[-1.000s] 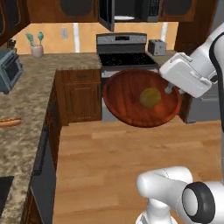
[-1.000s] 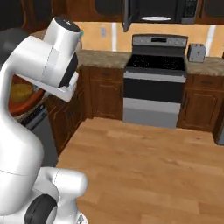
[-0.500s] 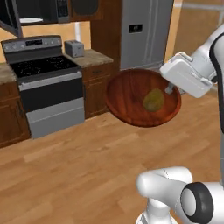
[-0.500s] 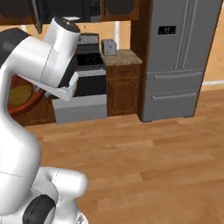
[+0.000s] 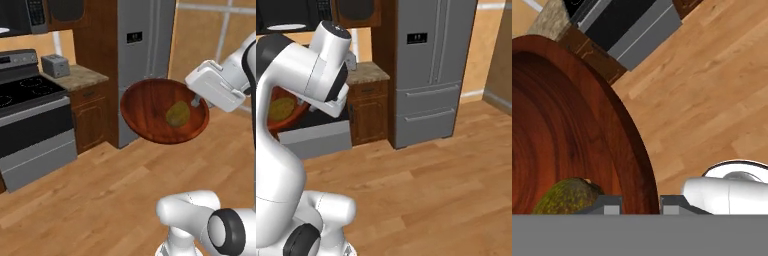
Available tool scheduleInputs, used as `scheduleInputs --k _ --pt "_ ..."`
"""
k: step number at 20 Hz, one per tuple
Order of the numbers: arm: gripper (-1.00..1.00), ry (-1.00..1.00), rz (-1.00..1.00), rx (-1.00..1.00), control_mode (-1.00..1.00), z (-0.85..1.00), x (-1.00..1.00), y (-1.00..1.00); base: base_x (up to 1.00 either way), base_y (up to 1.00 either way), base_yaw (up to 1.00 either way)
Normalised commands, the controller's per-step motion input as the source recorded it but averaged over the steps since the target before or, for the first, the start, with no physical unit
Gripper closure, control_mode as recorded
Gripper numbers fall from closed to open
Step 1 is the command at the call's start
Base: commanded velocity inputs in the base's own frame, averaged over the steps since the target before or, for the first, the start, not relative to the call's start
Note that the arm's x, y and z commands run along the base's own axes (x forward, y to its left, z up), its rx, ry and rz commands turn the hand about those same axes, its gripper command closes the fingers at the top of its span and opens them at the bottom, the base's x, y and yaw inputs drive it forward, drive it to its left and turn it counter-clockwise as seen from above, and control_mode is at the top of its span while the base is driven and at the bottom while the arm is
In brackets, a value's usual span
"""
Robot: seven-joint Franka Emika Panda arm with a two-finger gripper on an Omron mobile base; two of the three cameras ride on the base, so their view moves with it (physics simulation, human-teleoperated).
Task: Pick the avocado from the sink and place it in the bowl. Then pick the bowl and place it in the microwave. Then close the microwave door and press the start button.
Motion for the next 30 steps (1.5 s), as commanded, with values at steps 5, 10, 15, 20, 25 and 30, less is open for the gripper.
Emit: scheduleInputs --k 5,10,15,20,25,30 --pt "1.0 0.0 0.0 0.0 1.0 0.0 0.0 0.0 1.0 0.69 0.06" --pt "1.0 0.0 0.0 0.0 1.0 0.0 0.0 0.0 1.0 0.09 0.35" --pt "1.0 0.0 0.0 0.0 1.0 0.0 0.0 0.0 1.0 -0.09 0.41" --pt "1.0 0.0 0.0 0.0 1.0 0.0 0.0 0.0 1.0 -0.35 0.37" --pt "1.0 0.0 0.0 0.0 1.0 0.0 0.0 0.0 1.0 -0.2 0.33" --pt "1.0 0.0 0.0 0.0 1.0 0.0 0.0 0.0 1.0 -0.05 0.24"
